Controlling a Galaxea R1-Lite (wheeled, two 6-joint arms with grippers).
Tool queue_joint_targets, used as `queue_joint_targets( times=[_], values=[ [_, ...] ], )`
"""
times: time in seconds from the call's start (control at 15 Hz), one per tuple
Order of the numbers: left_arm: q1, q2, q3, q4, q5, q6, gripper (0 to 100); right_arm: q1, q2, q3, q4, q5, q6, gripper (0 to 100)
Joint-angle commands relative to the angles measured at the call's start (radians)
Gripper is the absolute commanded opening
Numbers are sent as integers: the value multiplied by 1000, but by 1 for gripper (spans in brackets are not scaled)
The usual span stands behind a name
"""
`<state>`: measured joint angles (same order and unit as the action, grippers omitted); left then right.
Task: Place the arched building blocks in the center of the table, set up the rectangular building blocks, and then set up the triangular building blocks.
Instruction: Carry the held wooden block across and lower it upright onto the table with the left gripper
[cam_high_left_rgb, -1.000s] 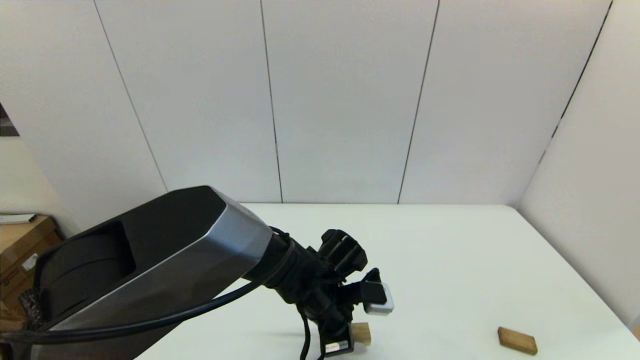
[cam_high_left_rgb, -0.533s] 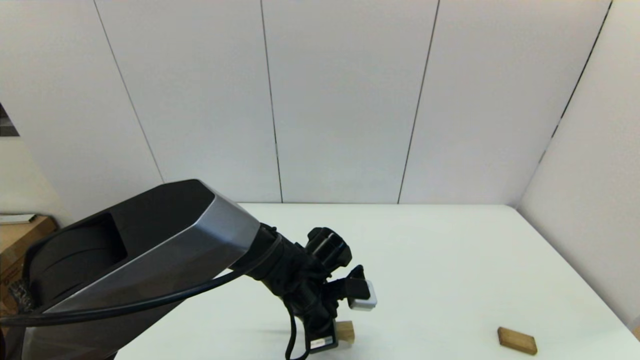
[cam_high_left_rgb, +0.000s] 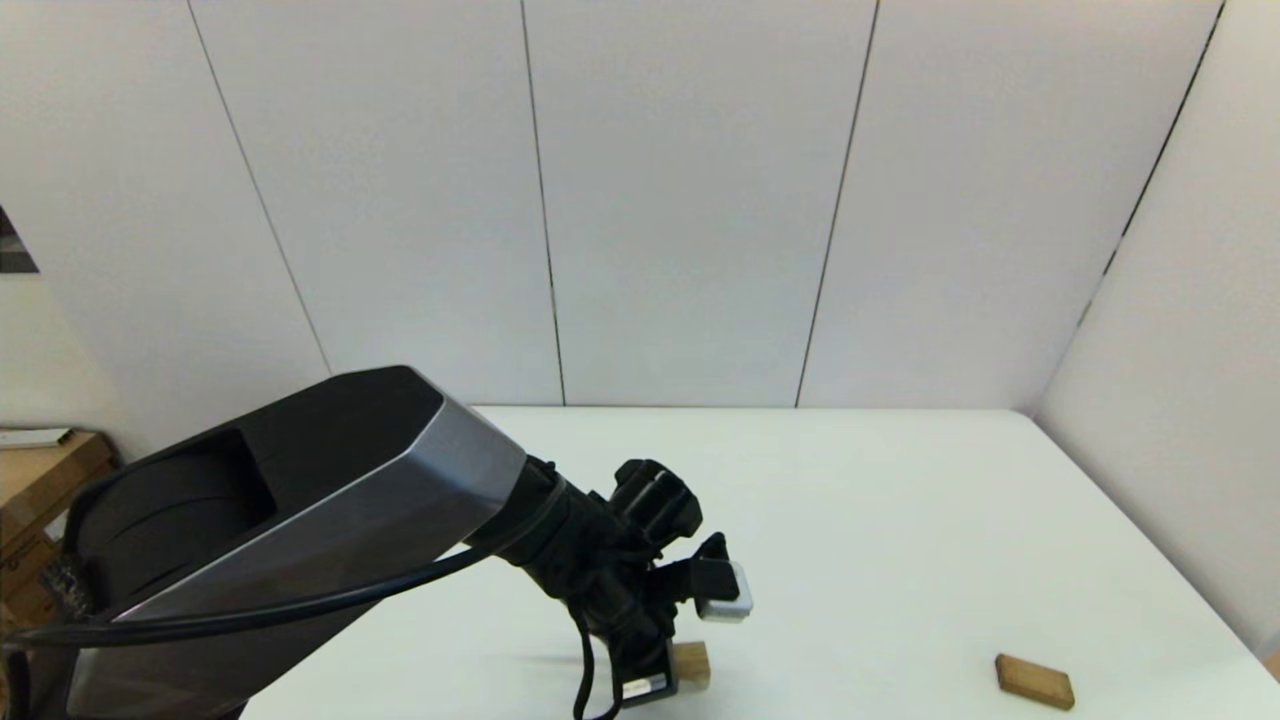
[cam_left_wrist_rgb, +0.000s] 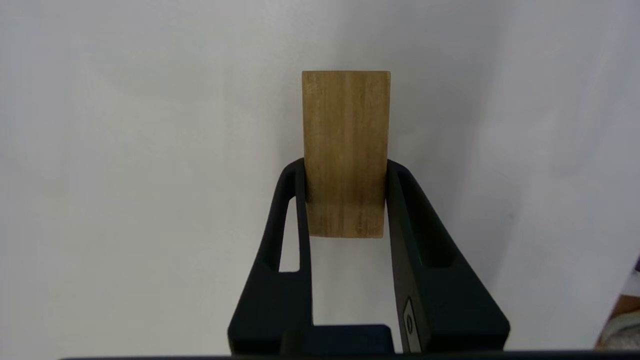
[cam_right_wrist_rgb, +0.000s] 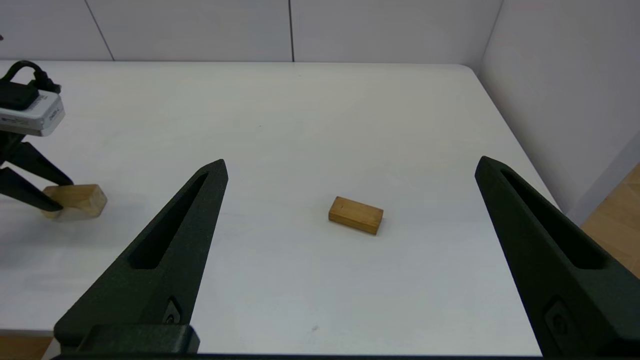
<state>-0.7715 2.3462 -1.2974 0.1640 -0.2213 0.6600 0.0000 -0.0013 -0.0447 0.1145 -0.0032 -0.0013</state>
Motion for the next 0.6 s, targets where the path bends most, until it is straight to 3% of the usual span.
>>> queue_joint_targets(
  times=[0.07,0.6],
  values=[
    [0,15,27,-49,-4,3,0,0,0,0,1,0,0,100],
    [1,21,40,-61,-4,3,0,0,0,0,1,0,0,100]
  ],
)
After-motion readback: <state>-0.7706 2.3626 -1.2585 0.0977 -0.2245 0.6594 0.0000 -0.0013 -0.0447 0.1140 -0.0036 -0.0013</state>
